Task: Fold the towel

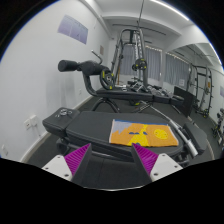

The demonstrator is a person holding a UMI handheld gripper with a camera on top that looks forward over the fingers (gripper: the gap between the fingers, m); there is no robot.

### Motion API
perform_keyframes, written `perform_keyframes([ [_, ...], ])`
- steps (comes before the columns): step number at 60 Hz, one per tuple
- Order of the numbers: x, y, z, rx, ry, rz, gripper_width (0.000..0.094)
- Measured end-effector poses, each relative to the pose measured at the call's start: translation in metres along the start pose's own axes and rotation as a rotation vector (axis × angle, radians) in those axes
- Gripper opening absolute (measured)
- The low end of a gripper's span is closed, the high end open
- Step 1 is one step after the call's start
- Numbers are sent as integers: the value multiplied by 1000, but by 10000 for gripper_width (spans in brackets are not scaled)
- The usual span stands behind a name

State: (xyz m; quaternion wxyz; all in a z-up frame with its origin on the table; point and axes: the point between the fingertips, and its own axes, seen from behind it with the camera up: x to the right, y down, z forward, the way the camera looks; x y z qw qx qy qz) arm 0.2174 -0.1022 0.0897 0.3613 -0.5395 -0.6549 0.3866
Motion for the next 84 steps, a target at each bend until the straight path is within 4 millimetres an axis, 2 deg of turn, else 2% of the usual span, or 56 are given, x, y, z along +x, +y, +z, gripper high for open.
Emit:
perform_keyframes([
  [6,-10,-2,29,-26,6,8,844],
  [13,-11,-6,69,-56,26,26,843],
  [23,-4,-9,142,-103,70,33,842],
  [30,3,-1,194,-158,97,37,843],
  [37,8,12,230,-214,117,16,845],
  [40,4,9,240,-198,100,20,789],
  [43,4,10,244,-204,99,33,747],
  [46,4,10,246,-207,102,53,600],
  [48,12,9,248,-209,142,29,278],
  [50,27,9,248,-211,210,-18,35],
  [51,34,11,248,-216,237,-44,31],
  [55,30,9,245,-232,235,-97,26],
  [60,6,4,246,-240,130,-118,20],
  [63,-4,-5,238,-238,51,-74,18],
  [67,0,-31,228,-204,36,-9,19],
  [72,33,-64,208,-158,22,63,18],
  [77,73,-88,191,-139,8,129,18],
  [80,101,-98,187,-117,16,146,18],
  [84,151,-98,183,-113,72,132,17],
])
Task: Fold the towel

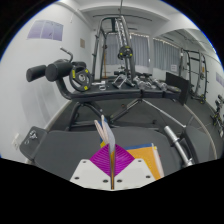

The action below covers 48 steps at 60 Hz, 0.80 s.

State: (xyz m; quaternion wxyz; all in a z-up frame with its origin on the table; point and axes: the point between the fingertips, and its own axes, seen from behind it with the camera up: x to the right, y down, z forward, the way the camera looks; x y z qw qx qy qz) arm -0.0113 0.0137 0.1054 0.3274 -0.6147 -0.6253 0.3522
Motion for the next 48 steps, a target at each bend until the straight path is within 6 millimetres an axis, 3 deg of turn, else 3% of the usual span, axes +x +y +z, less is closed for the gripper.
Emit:
perform_keyframes([
  [6,64,7,6,-9,74,8,15],
  [11,105,26,18,-33,144,4,15],
  [14,124,45,25,-54,167,0,15],
  [20,133,79,45,-103,178,-2,38],
  [22,142,87,48,-106,197,-29,163],
  [24,153,91,49,-111,243,-66,522],
  [26,162,92,39,-110,279,-96,880],
  [28,162,87,32,-94,293,-108,809],
  [35,137,71,-18,-40,235,-34,858],
  [40,119,60,-81,8,211,-21,858],
  [48,76,67,-183,35,170,-15,861],
])
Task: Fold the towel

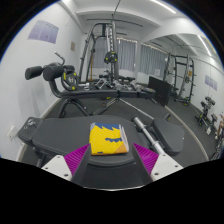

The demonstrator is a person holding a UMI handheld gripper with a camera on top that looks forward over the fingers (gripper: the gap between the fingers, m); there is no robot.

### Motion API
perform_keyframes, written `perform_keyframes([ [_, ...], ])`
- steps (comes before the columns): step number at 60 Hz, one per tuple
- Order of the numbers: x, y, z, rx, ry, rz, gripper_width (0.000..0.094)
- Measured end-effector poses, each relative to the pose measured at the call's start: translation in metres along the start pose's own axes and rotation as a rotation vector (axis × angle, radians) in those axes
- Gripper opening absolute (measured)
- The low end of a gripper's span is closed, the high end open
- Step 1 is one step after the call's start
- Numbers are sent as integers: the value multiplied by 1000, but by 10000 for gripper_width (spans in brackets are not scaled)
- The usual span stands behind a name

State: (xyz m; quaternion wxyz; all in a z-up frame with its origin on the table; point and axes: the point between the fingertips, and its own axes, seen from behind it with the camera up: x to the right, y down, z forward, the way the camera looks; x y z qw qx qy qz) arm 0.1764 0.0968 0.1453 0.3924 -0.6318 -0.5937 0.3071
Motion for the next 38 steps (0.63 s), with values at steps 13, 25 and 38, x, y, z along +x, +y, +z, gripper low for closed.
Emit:
perform_keyframes([
  [13,-35,27,-117,10,-39,-27,858],
  [25,-50,36,-154,23,-51,-10,855],
  [38,-48,24,-166,72,-16,-27,852],
])
